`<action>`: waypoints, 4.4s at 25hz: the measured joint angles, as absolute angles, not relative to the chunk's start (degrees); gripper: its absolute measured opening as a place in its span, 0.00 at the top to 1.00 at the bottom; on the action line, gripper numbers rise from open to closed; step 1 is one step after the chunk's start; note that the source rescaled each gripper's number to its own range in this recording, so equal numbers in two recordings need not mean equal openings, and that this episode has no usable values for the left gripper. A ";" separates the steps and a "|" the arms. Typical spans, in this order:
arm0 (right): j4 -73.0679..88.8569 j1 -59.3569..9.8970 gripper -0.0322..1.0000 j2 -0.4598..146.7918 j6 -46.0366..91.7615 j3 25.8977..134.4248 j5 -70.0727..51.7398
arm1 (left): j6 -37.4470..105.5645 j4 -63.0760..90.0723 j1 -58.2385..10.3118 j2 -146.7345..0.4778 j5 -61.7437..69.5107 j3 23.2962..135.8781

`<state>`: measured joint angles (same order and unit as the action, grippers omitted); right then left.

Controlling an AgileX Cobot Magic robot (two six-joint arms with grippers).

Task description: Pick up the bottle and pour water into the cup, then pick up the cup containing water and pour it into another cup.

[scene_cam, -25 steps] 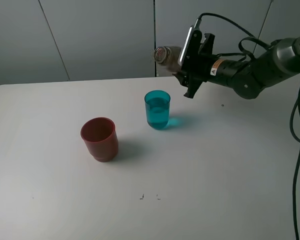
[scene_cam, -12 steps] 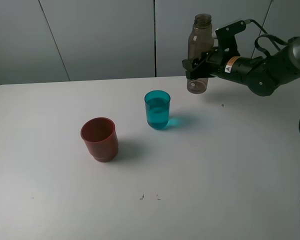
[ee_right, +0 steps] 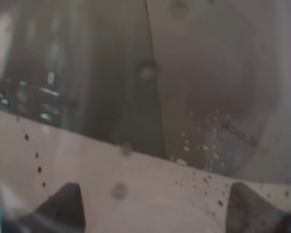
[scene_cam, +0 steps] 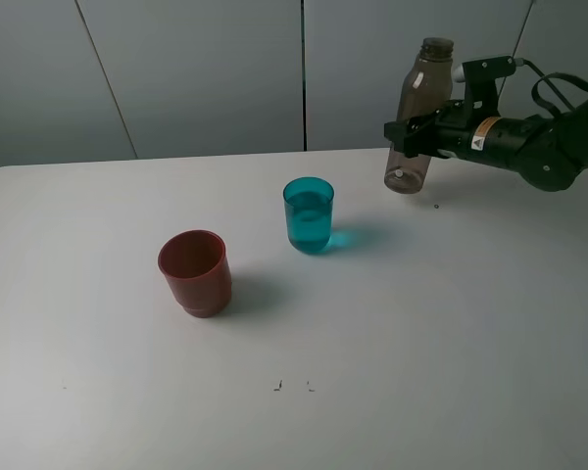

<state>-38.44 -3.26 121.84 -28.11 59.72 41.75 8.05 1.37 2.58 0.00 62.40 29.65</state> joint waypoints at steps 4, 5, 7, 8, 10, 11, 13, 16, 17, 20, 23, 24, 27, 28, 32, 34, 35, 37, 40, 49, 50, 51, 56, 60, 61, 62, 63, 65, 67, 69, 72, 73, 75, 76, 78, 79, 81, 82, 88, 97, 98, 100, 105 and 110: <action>-38.54 -3.20 0.96 123.94 -23.62 59.72 42.04 | 8.05 1.37 2.58 0.00 62.40 29.65; -38.40 -3.20 0.96 124.22 -21.69 59.72 42.42 | 8.05 1.37 2.58 0.00 62.40 29.65; -37.60 -3.20 0.96 124.91 -18.61 59.72 44.05 | 8.05 1.37 2.58 0.00 62.40 29.65; -36.75 -3.20 0.96 125.19 -16.93 59.72 45.01 | 8.05 1.37 2.58 0.00 62.40 29.65; -35.44 -3.20 0.96 125.56 -13.75 59.72 45.88 | 8.05 1.37 2.58 0.00 62.40 29.65; -34.98 -3.20 0.96 125.69 -12.29 59.72 46.27 | 8.05 1.37 2.58 0.00 62.40 29.65; -34.27 -3.20 0.96 125.69 -9.38 59.72 46.38 | 8.05 1.37 2.58 0.00 62.40 29.65; -33.50 -3.11 0.96 125.69 -7.41 59.72 46.62 | 8.05 1.37 2.58 0.00 62.40 29.65; -33.25 -3.11 0.96 125.69 -7.24 59.72 46.60 | 8.05 1.37 2.58 0.00 62.40 29.65; -32.14 -3.06 0.96 125.82 -6.92 59.72 46.80 | 8.05 1.37 2.58 0.00 62.40 29.65; -30.54 -2.98 0.96 126.85 -6.79 59.72 48.05 | 8.05 1.37 2.58 0.00 62.40 29.65; -30.41 -2.98 0.96 127.35 -6.79 59.72 48.06 | 8.05 1.37 2.58 0.00 62.40 29.65; -29.66 -2.98 0.97 127.70 -6.79 59.72 48.66 | 8.05 1.37 2.58 0.00 62.40 29.65; -29.52 -2.98 0.97 127.70 -6.79 59.72 48.66 | 8.05 1.37 2.58 0.00 62.40 29.65; -29.33 -2.98 0.97 127.70 -7.49 59.72 48.66 | 8.05 1.37 2.58 0.00 62.40 29.65; -29.33 -2.98 0.97 127.70 -8.55 59.72 48.66 | 8.05 1.37 2.58 0.00 62.40 29.65; -29.33 -2.98 0.97 127.70 -8.81 59.72 48.66 | 8.05 1.37 2.58 0.00 62.40 29.65; -29.33 -2.98 0.97 127.70 -9.16 59.72 48.91 | 8.05 1.37 2.58 0.00 62.40 29.65; -29.33 -2.98 0.97 127.70 -10.63 59.72 49.02 | 8.05 1.37 2.58 0.00 62.40 29.65; -29.86 -2.98 0.39 127.70 -16.06 59.72 49.60 | 8.05 1.37 2.58 0.00 62.40 29.65; -30.44 -2.98 0.27 127.70 -16.33 59.72 48.90 | 8.05 1.37 2.58 0.00 62.40 29.65; -30.90 -2.98 0.18 127.57 -16.47 59.72 47.79 | 8.05 1.37 2.58 0.00 62.40 29.65; -31.25 -2.98 0.01 125.00 -16.87 57.97 41.16 | 8.05 1.37 2.58 0.00 62.40 29.65; -31.25 -2.98 0.01 120.87 -16.99 53.28 40.16 | 8.05 1.37 2.58 0.00 62.40 29.65; -31.25 -2.92 0.01 119.45 -16.99 51.78 40.01 | 8.05 1.37 2.58 0.00 62.40 29.65; -31.25 -2.92 0.01 118.38 -16.89 50.49 39.59 | 8.05 1.37 2.58 0.00 62.40 29.65; -31.25 -2.92 0.01 117.15 -16.89 48.82 38.50 | 8.05 1.37 2.58 0.00 62.40 29.65; -31.25 -2.92 0.01 114.76 -16.68 46.39 35.96 | 8.05 1.37 2.58 0.00 62.40 29.65; -31.14 -2.92 0.01 112.59 -16.68 43.78 33.85 | 8.05 1.37 2.58 0.00 62.40 29.65; -31.02 -2.92 0.00 110.45 -16.68 41.33 32.99 | 8.05 1.37 2.58 0.00 62.40 29.65; -31.83 -2.92 0.00 106.71 -16.51 36.37 32.88 | 8.05 1.37 2.58 0.00 62.40 29.65; -32.59 -2.92 0.00 105.77 -16.13 34.74 32.88 | 8.05 1.37 2.58 0.00 62.40 29.65; -33.98 -2.92 0.00 104.47 -15.85 31.96 33.64 | 8.05 1.37 2.58 0.00 62.40 29.65; -34.77 -2.92 0.00 104.22 -15.85 30.51 34.89 | 8.05 1.37 2.58 0.00 62.40 29.65; -37.63 -2.92 0.00 104.19 -15.85 28.14 37.95 | 8.05 1.37 2.58 0.00 62.40 29.65; -39.13 -2.92 0.00 104.19 -15.72 27.41 39.49 | 8.05 1.37 2.58 0.00 62.40 29.65; -41.63 -3.52 0.00 104.09 -15.60 26.47 40.74 | 8.05 1.37 2.58 0.00 62.40 29.65; -42.54 -3.94 0.00 104.09 -15.60 26.36 41.02 | 8.05 1.37 2.58 0.00 62.40 29.65; -44.35 -7.43 0.00 107.40 -11.81 26.22 46.45 | 8.05 1.37 2.58 0.00 62.40 29.65; -44.51 -8.90 0.00 117.07 -9.38 33.08 51.42 | 8.05 1.37 2.58 0.00 62.40 29.65; -44.51 -8.90 0.00 117.63 -9.38 33.62 51.92 | 8.05 1.37 2.58 0.00 62.40 29.65; -44.51 -8.90 0.00 118.72 -9.38 34.56 53.80 | 8.05 1.37 2.58 0.00 62.40 29.65; -44.28 -10.02 0.00 121.84 -5.84 35.29 59.90 | 8.05 1.37 2.58 0.00 62.40 29.65; -44.50 -10.77 0.00 125.21 -4.44 39.16 60.75 | 8.05 1.37 2.58 0.00 62.40 29.65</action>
<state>-44.50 -10.77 125.21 -4.44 39.16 60.75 8.05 1.37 2.58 0.00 62.40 29.65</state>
